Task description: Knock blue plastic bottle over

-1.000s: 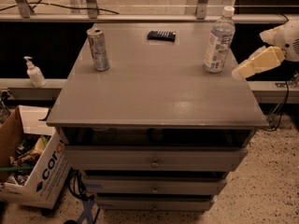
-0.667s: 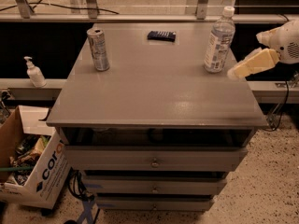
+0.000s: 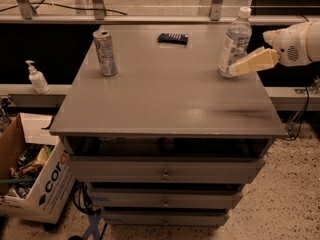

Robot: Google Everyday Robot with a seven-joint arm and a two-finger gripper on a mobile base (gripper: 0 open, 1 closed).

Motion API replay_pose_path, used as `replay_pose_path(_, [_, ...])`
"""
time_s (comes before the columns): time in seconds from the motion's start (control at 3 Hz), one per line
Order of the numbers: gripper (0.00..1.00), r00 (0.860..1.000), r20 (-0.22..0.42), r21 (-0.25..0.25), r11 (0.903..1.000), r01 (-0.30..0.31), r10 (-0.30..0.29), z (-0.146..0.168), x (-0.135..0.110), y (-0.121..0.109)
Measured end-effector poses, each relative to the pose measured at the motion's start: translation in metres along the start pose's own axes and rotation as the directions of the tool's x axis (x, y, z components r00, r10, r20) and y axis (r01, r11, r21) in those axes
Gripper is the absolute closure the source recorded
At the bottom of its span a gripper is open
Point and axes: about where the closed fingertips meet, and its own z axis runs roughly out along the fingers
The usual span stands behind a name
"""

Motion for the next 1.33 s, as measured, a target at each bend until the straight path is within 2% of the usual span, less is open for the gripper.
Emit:
replay_pose_path(0.67, [0.0, 0.992, 0.122, -0.049, 0.9982, -0.034, 0.039, 0.056, -0.015, -0.017])
replay_pose_path(1.0, [0.17, 0.986, 0.149, -0.068, 0.9956, -0.065, 0.074, 0.078, -0.013, -0.026])
replay_pose_path(1.33, [0.39, 0.979, 0.173, -0.092, 0.9919, -0.088, 0.103, 0.089, -0.012, -0.026])
